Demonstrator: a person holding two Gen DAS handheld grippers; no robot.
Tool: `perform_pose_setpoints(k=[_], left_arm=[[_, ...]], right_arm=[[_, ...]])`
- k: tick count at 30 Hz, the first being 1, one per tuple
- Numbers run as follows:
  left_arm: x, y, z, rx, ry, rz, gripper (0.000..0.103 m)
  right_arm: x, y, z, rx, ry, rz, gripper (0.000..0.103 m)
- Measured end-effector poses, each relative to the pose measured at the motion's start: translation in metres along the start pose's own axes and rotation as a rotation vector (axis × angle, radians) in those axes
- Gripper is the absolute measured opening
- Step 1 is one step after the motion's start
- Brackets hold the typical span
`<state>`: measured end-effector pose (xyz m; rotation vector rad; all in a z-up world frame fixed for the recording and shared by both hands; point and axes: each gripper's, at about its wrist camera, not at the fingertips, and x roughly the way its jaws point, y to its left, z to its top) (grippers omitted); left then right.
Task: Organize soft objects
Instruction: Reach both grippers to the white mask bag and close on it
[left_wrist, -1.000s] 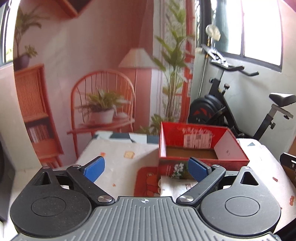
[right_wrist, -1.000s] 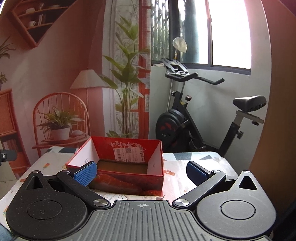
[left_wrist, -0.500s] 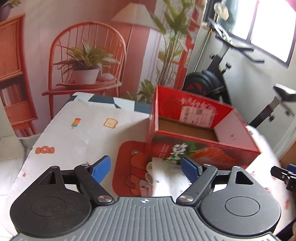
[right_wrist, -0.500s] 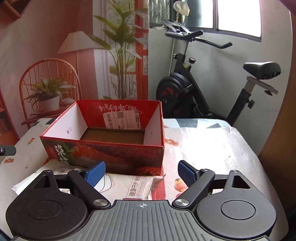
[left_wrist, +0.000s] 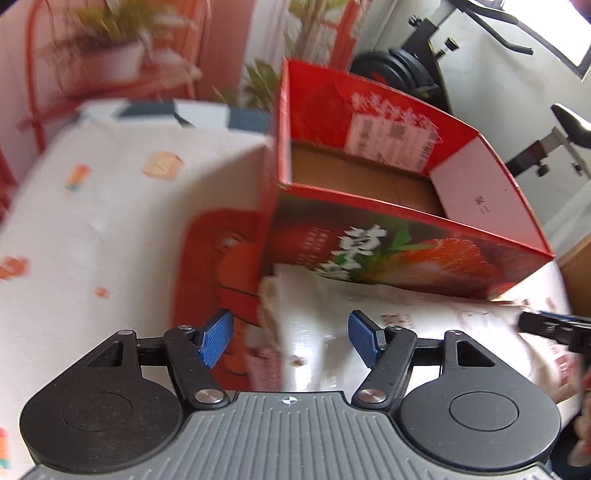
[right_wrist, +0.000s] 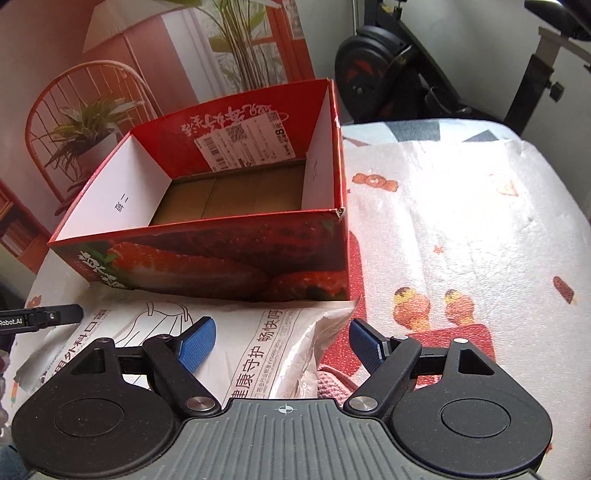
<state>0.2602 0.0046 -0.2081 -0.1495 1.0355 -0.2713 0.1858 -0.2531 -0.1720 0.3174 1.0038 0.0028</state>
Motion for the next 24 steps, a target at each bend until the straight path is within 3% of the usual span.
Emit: perform_pose_setpoints(k=[11,14,17,24], left_arm=[[0.036,0.003,0.008,-0.093,0.096,-0.193,0.071],[0.035,0.003,0.007,-0.095,0.1,-0.208,0.07],[0.03,0.001,0.008,-0.065,0.091,-0.221,0.059],[0.003,-0.001,0.009,-0.014,0.046,-0.267,0.055]], right_arm=[[0.041,-0.022,0.017,0.135,0.157,0.077,0.082],[0.042,-0.02,0.018,0.139,0.164,0.078,0.081],[0.035,-0.015,0.019,0.118,0.153,0.079,0.077],[0.003,0.003,0.019,0.042,0.107,0.128,0.065]])
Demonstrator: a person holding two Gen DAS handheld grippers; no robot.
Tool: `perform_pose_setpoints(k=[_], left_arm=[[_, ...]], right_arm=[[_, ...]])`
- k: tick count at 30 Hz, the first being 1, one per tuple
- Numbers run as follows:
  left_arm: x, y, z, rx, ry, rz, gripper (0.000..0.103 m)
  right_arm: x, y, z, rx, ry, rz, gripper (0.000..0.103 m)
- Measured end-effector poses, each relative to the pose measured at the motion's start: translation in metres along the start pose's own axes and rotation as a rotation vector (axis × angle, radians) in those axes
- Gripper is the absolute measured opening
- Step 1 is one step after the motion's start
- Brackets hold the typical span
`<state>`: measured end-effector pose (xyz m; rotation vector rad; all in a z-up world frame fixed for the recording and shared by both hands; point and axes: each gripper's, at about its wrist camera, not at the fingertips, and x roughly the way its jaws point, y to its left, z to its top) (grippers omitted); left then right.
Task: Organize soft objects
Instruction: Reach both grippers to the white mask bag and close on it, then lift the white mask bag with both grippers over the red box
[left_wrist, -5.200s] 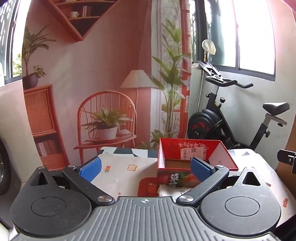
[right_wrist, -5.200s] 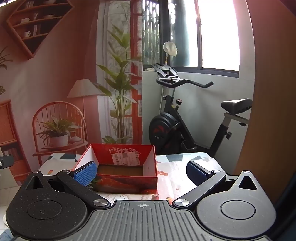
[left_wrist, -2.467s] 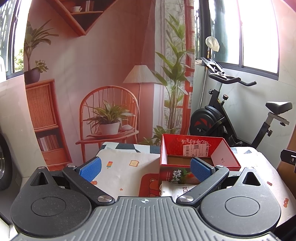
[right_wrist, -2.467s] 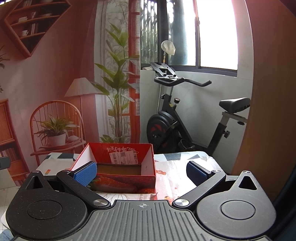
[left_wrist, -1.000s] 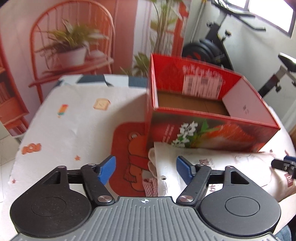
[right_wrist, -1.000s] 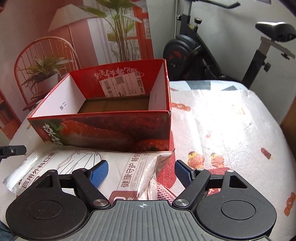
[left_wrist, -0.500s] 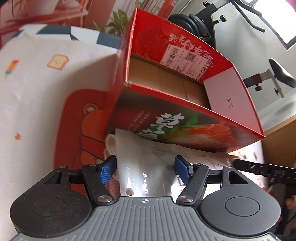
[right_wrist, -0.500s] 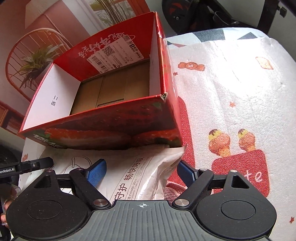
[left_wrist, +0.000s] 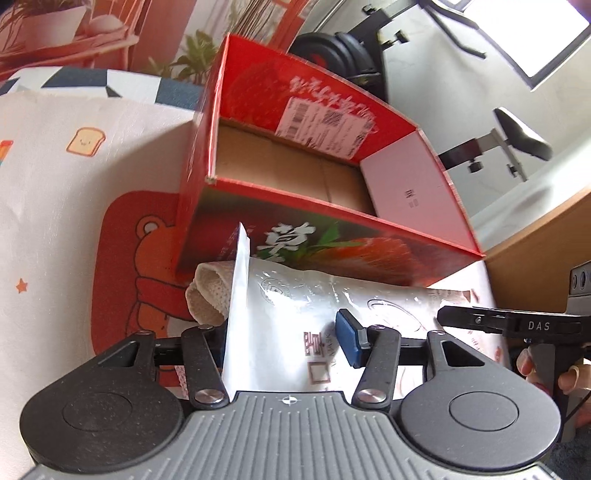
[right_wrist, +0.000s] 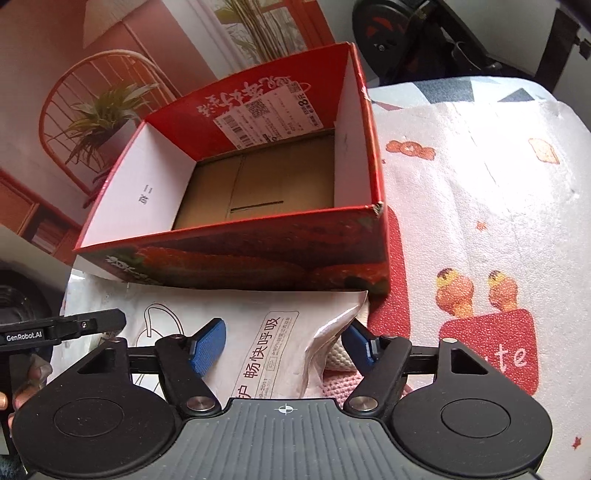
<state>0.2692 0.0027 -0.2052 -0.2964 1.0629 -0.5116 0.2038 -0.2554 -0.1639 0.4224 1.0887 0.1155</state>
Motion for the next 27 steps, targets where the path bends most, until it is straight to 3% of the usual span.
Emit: perform_pose_setpoints(k=[5,11,20,27], left_arm=[[-0.022,-0.005,-0.002,0.038,-0.037,-0.02,0.05],[-0.052,-0.017,-0.001,0.113,-0.108,-0.024,0.046],[-0.099,-0.043,0.005,0.185,-0.236,-0.026,0.045],[-0.124,-0.073,0.024,0.241,-0.395,-0.013,0.045]], right_arm=[[-0.027,0.012,-0.001,-0.069,-0.054,-0.007,0.048],[-0.056,0.02,-0.001,-0.108,-0.144,0.008,0.035],[-0.098,0.048,0.002,-0.181,-0.304,-0.012,0.03],[-0.134,0.064,0.022,-0.234,-0.481,-0.013,0.03]])
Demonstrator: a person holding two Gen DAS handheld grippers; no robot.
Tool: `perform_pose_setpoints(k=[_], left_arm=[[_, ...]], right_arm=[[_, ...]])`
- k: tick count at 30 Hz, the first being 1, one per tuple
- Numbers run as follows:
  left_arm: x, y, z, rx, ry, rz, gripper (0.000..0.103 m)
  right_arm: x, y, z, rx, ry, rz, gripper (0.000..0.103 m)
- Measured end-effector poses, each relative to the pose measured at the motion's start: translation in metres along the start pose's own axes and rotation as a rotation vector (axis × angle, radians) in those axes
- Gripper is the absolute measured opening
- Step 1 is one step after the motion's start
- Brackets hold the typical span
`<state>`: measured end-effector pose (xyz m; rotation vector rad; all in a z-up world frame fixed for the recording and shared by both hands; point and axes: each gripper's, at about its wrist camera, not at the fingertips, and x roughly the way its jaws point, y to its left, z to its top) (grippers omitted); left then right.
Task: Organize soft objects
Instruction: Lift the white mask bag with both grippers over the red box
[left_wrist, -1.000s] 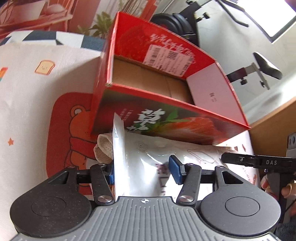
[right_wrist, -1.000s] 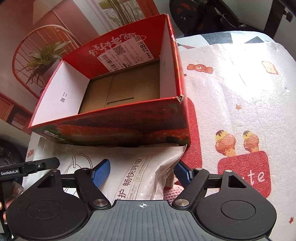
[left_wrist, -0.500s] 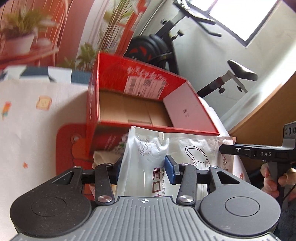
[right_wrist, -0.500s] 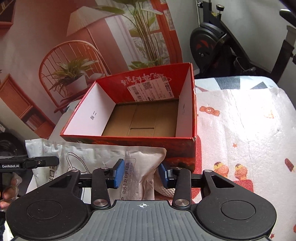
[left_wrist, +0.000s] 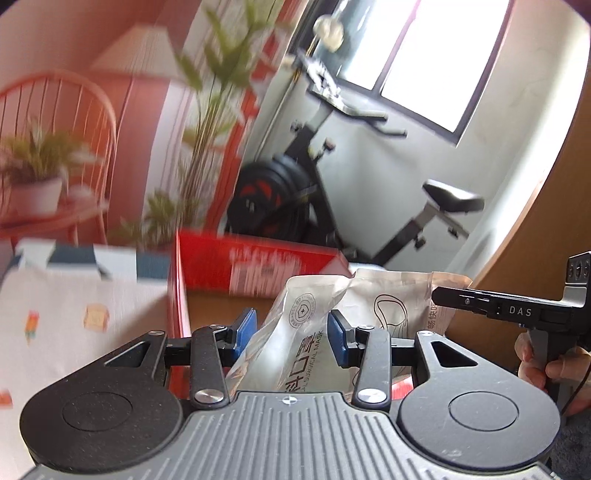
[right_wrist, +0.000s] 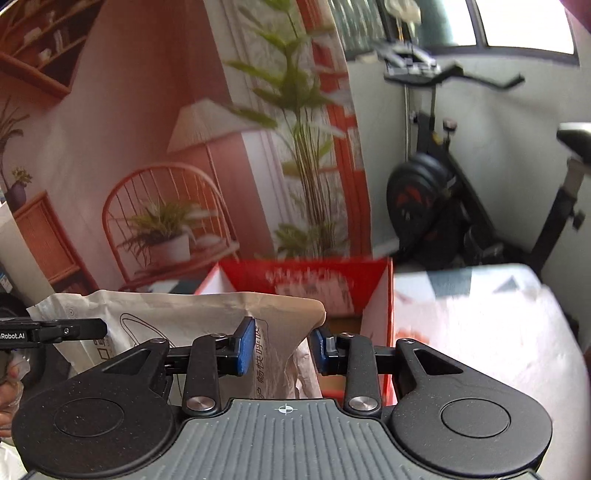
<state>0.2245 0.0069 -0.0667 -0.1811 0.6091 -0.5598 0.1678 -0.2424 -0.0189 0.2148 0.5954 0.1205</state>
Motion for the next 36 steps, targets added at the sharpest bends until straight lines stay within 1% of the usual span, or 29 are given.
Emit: perform_pose_setpoints(k=[3,7,11,14,16,18,22,24,26,28,32,36], left_arm=[[0.008,-0.009,0.014,0.031,-0.05,0.025,0.045],[0.024,-0.02,0.031,0.054,-0.095,0.052,0.045],[0.051,-0.023,0.038,0.071,-0.1,0.069,0.045],[0.08,-0.019,0.035,0.074,-0.068,0.081,0.045],[0.099,-0.013,0.029,0.07,-0.033,0.092,0.045],[0.115,-0.007,0.021,0.083,0.01,0.123,0.045],[0.136,0.009,0.007,0.073,0.103,0.135,0.045],[0.139,0.018,0.005,0.06,0.121,0.135,0.045],[0.141,0.026,0.004,0.04,0.139,0.136,0.045],[0.143,0.029,0.003,0.044,0.158,0.145,0.045],[0.142,0.031,0.004,0.06,0.161,0.149,0.045],[0.138,0.034,0.004,0.066,0.155,0.152,0.045]], right_arm=[[0.0,-0.001,0.016,-0.016,-0.067,-0.018,0.029],[0.011,-0.009,0.03,-0.024,-0.13,-0.047,0.029],[0.034,-0.029,0.032,-0.007,-0.149,-0.066,0.029],[0.056,-0.044,0.026,0.01,-0.13,-0.083,0.029],[0.07,-0.054,0.02,0.022,-0.107,-0.087,0.028],[0.081,-0.061,0.01,0.047,-0.094,-0.063,0.025],[0.097,-0.064,0.001,0.04,-0.047,-0.05,0.023],[0.103,-0.064,-0.001,0.047,-0.027,-0.036,0.023],[0.109,-0.061,-0.002,0.045,0.0,-0.038,0.022],[0.115,-0.057,-0.002,0.043,0.027,-0.047,0.02],[0.126,-0.051,0.0,0.039,0.061,-0.075,0.017],[0.133,-0.053,0.0,0.076,0.087,-0.088,0.016]])
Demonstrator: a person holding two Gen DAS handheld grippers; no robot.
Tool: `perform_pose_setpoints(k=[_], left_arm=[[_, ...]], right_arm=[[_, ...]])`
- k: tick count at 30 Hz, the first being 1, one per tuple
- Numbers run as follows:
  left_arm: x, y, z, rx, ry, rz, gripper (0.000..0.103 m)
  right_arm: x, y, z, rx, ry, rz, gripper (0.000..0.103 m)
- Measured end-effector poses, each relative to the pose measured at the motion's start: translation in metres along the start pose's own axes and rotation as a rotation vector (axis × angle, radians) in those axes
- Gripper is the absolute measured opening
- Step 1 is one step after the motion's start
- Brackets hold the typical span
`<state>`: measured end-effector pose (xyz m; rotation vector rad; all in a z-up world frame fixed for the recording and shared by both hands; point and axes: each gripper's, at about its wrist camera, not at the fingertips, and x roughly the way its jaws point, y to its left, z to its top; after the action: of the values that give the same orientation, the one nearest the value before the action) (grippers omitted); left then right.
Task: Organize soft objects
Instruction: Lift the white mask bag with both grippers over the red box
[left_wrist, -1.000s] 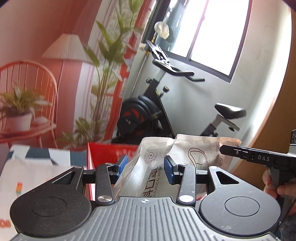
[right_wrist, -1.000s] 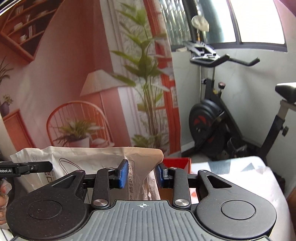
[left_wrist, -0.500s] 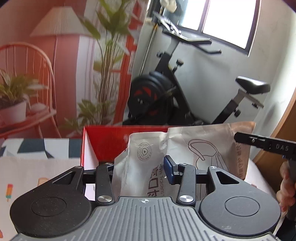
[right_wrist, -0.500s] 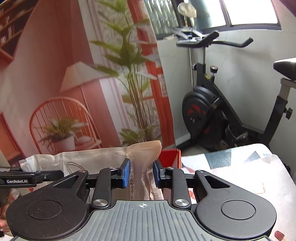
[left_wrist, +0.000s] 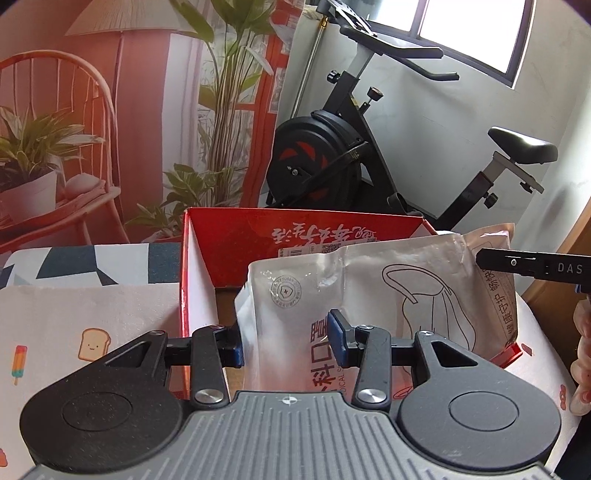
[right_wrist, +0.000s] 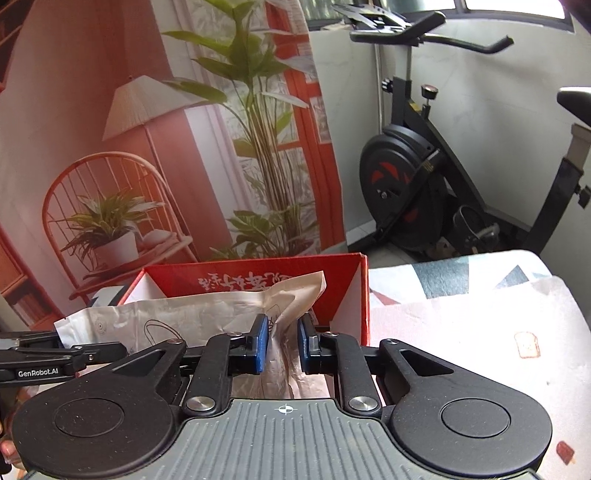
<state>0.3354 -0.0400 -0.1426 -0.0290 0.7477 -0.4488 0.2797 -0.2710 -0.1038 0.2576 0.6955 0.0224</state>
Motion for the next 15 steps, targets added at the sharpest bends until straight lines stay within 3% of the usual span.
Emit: perform_pose_setpoints(k=[5,9,15], left_arm=[[-0.005,0.007,-0.003,-0.032,-0.018,0.047,0.045],[-0.002,0.016,-0.006,-0.074,0.016,0.022,0.045],[0.0,0.012,-0.007,-0.065,0.02,-0.002,0.044]], right_arm=[[-0.003,0.01,0.001,-0.025,-0.035,0.078,0.015],[0.021,0.019,-0.008,-0.087,0.088,-0.005,0.014],[0.043,0.015,-0.015,-0.03,0.198,-0.07,0.014]])
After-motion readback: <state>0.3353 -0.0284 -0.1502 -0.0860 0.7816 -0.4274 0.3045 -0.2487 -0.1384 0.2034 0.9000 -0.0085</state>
